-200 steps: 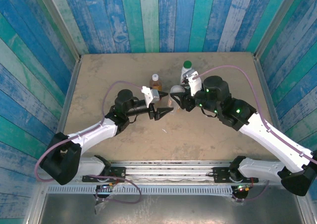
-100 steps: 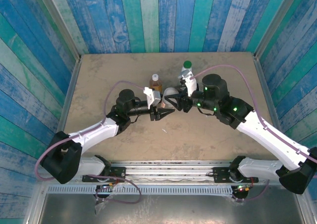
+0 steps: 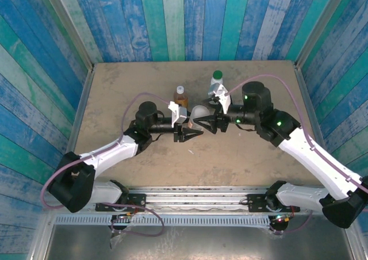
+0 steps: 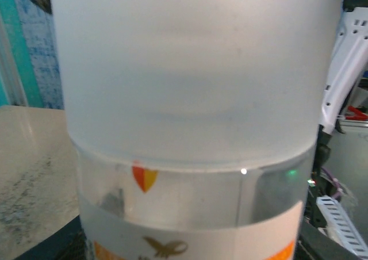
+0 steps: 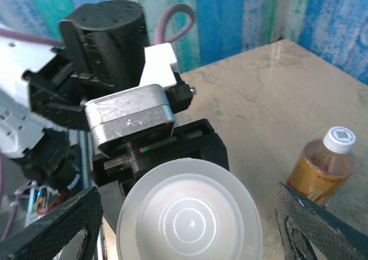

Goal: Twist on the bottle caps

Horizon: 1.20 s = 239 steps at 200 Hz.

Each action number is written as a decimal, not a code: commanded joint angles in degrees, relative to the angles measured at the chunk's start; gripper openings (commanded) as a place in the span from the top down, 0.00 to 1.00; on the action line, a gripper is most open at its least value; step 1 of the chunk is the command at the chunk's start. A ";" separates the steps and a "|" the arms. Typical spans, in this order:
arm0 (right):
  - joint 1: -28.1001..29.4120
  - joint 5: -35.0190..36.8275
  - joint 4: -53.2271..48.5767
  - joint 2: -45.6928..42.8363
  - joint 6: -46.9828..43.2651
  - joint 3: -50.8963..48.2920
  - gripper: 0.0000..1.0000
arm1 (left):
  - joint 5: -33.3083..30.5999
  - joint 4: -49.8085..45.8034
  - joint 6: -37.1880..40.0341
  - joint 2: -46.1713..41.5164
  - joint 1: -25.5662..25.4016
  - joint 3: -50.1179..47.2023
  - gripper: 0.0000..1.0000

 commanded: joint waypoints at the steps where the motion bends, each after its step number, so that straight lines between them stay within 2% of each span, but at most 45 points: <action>1: -1.94 -11.24 -5.93 2.17 -8.32 3.80 0.20 | 4.63 -0.71 -0.98 0.10 -0.13 1.53 0.42; 33: -3.67 -18.06 -7.71 5.19 -8.81 6.41 0.38 | 4.89 -1.44 -0.59 -0.63 -0.13 1.57 0.42; 43: -3.78 -19.10 -8.38 5.73 -9.17 6.68 0.39 | 4.89 -1.16 -0.79 -0.77 -0.13 1.50 0.42; 70: -3.92 -18.36 -9.70 6.05 -10.48 6.18 0.33 | 5.20 -1.33 -0.91 -1.07 -0.13 1.84 0.41; 95: -3.92 -18.41 -9.61 6.14 -10.09 6.08 0.43 | 5.16 -2.57 -0.19 -1.29 -0.13 2.40 0.42; 116: -3.92 -17.66 -10.17 6.38 -9.11 6.30 0.48 | 5.70 -1.41 -0.53 -1.31 -0.12 2.22 0.42; 142: -3.92 -15.71 -10.41 6.58 -6.84 6.69 0.55 | 2.93 -1.74 -0.27 -1.36 -0.11 2.32 0.42; 167: -3.94 -10.90 -10.71 5.45 -3.51 5.99 0.59 | -4.14 0.85 -0.36 -1.75 -0.13 1.56 0.41; 206: -2.79 6.40 -6.82 1.49 12.28 1.28 0.62 | -19.39 3.44 1.64 -0.67 -0.42 1.90 0.42; 222: -0.74 12.26 -6.05 0.78 20.84 -0.66 0.66 | -22.36 3.55 3.06 0.44 -0.70 2.67 0.42; 239: 4.15 21.34 -7.62 0.94 26.69 -1.06 0.67 | -23.67 2.16 4.88 1.74 -1.21 4.05 0.42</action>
